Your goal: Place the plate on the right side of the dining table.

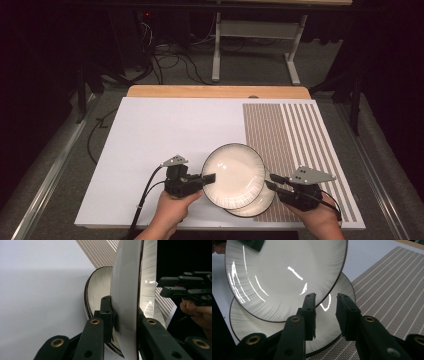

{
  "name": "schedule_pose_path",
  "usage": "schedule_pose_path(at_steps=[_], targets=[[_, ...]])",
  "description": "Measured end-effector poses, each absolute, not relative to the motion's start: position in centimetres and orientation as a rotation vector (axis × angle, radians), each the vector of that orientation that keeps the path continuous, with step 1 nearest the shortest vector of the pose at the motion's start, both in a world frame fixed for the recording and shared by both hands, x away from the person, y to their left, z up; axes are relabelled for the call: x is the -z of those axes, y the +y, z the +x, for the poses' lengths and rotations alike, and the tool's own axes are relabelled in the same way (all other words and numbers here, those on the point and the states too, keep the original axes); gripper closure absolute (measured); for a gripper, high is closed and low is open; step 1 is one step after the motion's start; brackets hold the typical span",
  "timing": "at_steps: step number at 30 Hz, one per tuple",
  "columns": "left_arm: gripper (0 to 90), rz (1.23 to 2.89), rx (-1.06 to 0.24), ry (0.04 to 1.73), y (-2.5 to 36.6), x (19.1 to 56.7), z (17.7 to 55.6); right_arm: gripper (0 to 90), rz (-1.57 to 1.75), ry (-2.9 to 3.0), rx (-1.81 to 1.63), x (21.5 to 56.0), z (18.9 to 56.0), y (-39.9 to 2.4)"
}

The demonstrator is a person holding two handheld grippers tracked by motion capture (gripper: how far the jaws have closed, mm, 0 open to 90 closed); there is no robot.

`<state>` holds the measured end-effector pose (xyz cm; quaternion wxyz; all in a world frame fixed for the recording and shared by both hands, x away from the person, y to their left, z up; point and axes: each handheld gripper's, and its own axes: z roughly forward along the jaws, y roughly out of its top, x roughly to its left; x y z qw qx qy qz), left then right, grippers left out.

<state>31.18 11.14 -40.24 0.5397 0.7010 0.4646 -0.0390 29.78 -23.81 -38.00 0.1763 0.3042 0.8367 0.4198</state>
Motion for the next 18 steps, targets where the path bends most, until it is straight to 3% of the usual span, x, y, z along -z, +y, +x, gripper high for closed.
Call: schedule_pose_path(at_steps=[12,18], targets=[[80.4,1.647,0.031,1.081,11.5,39.9,31.2,59.4,0.926,2.27,-1.237,37.6,30.0,-25.2],[80.4,1.656,-0.048,1.053,11.8,39.3,30.9,45.0,0.96,2.189,-1.278,37.1,30.0,-26.1]])
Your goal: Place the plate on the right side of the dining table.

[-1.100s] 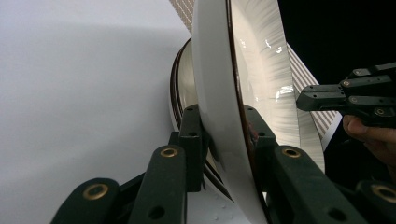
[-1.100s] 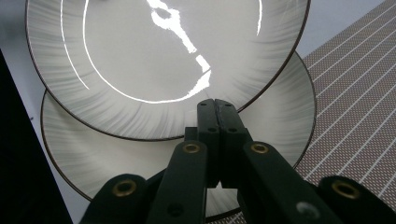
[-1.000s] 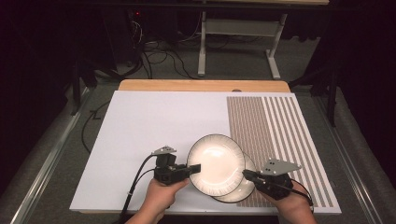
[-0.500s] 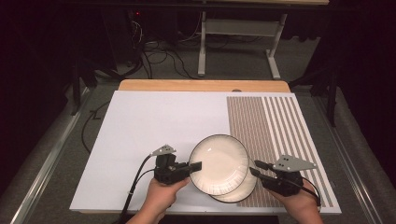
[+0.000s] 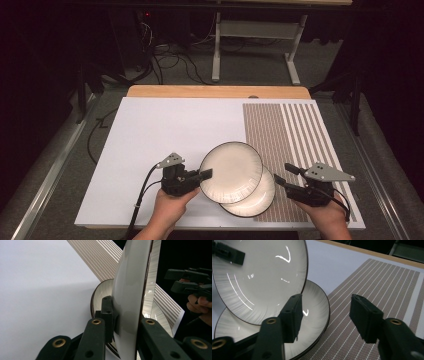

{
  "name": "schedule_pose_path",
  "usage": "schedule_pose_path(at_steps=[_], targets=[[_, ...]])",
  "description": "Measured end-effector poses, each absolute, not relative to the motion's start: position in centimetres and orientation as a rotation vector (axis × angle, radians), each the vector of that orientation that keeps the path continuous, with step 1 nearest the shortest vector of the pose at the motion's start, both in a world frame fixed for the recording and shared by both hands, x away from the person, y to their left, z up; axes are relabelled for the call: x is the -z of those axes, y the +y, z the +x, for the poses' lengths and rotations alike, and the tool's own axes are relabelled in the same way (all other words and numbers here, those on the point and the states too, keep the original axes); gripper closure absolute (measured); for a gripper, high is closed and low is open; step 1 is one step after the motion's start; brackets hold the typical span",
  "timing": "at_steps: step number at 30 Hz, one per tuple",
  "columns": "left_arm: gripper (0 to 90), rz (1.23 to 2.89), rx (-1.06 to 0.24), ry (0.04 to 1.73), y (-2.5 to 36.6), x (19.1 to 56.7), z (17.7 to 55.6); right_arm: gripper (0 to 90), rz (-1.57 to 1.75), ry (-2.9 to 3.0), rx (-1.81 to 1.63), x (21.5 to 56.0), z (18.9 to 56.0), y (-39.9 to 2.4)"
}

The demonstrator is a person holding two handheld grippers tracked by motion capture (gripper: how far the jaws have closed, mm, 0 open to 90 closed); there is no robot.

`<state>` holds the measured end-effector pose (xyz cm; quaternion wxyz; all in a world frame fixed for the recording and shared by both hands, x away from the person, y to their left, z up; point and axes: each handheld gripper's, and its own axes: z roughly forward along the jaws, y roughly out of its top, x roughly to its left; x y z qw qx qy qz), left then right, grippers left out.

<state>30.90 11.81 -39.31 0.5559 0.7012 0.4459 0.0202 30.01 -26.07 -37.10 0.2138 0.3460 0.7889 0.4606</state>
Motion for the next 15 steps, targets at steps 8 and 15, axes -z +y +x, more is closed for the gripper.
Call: schedule_pose_path(at_steps=[8,15], targets=[[80.4,1.663,-0.107,1.026,12.3,38.9,30.8,22.6,0.991,2.071,-1.332,36.3,30.0,-27.2],[80.4,1.657,-0.144,0.998,12.6,38.8,30.7,14.3,0.999,1.997,-1.337,35.8,29.9,-28.4]])
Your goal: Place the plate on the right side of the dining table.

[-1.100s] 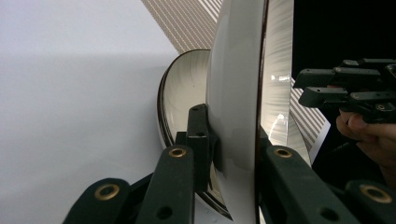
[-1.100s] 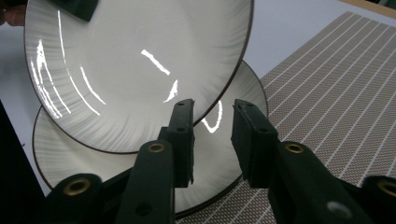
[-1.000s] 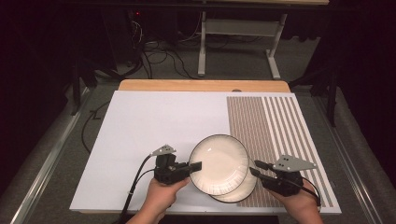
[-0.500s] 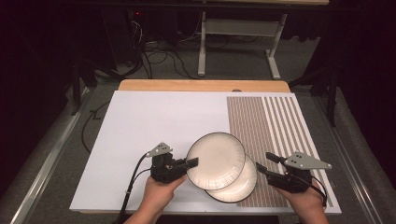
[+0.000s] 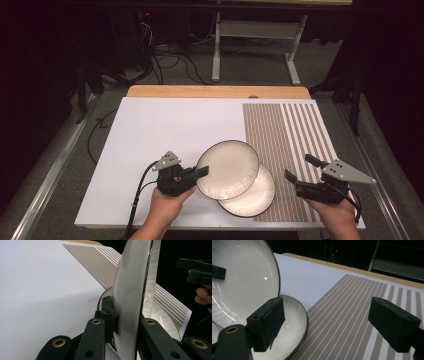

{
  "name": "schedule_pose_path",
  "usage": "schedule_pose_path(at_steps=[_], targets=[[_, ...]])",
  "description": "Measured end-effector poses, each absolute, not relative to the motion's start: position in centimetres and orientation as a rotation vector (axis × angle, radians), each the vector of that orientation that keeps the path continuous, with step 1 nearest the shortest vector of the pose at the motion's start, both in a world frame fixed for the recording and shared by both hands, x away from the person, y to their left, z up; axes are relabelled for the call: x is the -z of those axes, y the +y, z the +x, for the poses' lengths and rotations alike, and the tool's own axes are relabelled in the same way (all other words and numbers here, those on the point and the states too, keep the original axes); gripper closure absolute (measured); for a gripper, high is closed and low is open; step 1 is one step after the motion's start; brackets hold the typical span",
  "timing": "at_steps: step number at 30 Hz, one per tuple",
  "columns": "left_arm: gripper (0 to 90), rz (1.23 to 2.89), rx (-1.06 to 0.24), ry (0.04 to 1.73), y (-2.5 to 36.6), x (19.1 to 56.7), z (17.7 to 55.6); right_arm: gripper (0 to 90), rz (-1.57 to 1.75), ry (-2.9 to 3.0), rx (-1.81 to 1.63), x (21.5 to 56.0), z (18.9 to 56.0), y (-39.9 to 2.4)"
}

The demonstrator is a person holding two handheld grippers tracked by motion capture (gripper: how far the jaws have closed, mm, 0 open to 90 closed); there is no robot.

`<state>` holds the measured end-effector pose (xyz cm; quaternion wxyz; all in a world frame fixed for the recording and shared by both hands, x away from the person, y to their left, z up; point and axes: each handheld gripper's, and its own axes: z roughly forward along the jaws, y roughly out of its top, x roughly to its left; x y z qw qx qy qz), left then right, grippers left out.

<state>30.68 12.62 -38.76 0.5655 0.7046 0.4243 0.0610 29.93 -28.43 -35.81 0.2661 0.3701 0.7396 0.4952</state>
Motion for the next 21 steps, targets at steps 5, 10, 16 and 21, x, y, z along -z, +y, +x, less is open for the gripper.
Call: schedule_pose_path(at_steps=[5,10,16,21], targets=[[80.4,1.65,-0.168,0.976,12.9,38.8,30.7,0.5,1.019,1.954,-1.328,35.8,29.9,-28.9],[80.3,1.653,-0.227,0.943,13.4,38.5,30.6,0.5,1.021,1.924,-1.345,35.7,29.6,-29.5],[80.0,1.656,-0.277,0.9,13.8,38.5,30.4,0.6,1.017,1.907,-1.358,36.0,29.6,-29.6],[79.6,1.671,-0.319,0.867,13.9,38.4,30.3,0.6,1.026,1.912,-1.357,36.0,29.6,-29.5]])
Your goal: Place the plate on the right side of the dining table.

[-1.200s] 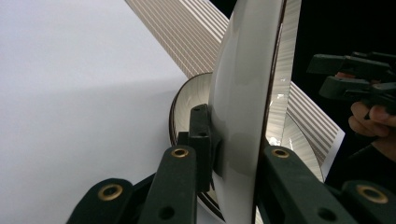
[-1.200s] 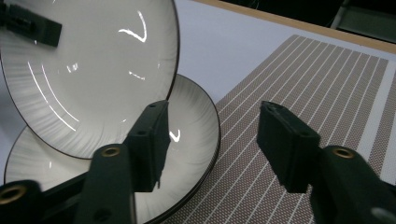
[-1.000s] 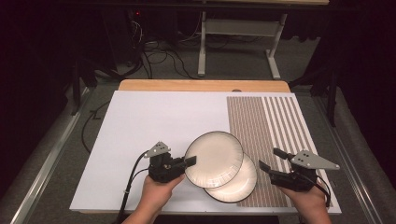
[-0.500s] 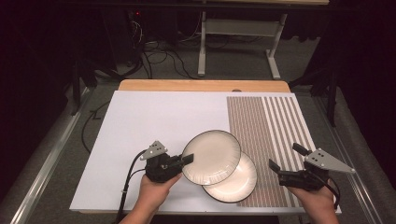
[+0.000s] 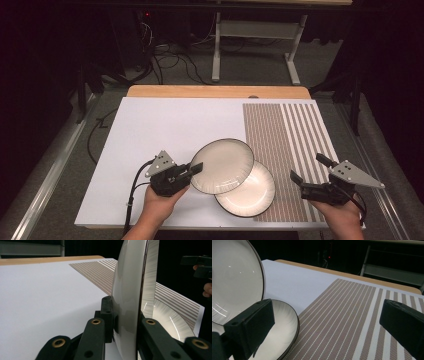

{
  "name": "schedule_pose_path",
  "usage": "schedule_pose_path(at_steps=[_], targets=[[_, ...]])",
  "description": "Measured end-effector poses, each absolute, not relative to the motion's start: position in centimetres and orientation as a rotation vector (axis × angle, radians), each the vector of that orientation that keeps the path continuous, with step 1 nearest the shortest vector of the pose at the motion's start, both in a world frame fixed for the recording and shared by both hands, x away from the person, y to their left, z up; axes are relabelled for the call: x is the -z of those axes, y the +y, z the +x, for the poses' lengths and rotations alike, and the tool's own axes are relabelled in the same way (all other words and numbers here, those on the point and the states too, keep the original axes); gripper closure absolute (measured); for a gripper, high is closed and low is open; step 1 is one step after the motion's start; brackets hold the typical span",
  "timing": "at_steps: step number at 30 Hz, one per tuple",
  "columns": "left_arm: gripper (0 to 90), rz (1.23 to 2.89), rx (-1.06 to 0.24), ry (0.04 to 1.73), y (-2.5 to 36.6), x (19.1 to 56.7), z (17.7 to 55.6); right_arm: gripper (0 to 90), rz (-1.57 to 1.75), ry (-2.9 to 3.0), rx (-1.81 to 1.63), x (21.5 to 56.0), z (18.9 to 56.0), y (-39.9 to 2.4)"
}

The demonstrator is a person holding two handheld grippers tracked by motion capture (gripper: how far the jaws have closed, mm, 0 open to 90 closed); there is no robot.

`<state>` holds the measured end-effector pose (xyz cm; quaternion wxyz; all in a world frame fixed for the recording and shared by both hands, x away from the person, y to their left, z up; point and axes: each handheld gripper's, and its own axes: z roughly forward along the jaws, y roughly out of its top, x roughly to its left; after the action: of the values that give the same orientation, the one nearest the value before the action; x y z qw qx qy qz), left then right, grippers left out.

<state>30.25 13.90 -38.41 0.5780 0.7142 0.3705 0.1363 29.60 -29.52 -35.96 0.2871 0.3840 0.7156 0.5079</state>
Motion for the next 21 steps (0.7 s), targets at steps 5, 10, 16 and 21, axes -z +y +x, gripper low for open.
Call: schedule_pose_path(at_steps=[5,10,16,21], targets=[[79.3,1.7,-0.344,0.834,14.0,38.3,30.2,0.6,1.011,1.923,-1.358,35.9,29.7,-29.1],[79.3,1.717,-0.363,0.807,13.9,38.1,30.1,0.5,1.009,1.922,-1.361,35.7,29.7,-28.7],[79.4,1.719,-0.369,0.787,13.9,38.1,30.0,0.6,0.974,1.974,-1.376,35.6,30.2,-26.6],[79.5,1.719,-0.369,0.776,13.9,38.1,30.0,0.7,0.945,2.033,-1.394,35.7,30.7,-24.9]])
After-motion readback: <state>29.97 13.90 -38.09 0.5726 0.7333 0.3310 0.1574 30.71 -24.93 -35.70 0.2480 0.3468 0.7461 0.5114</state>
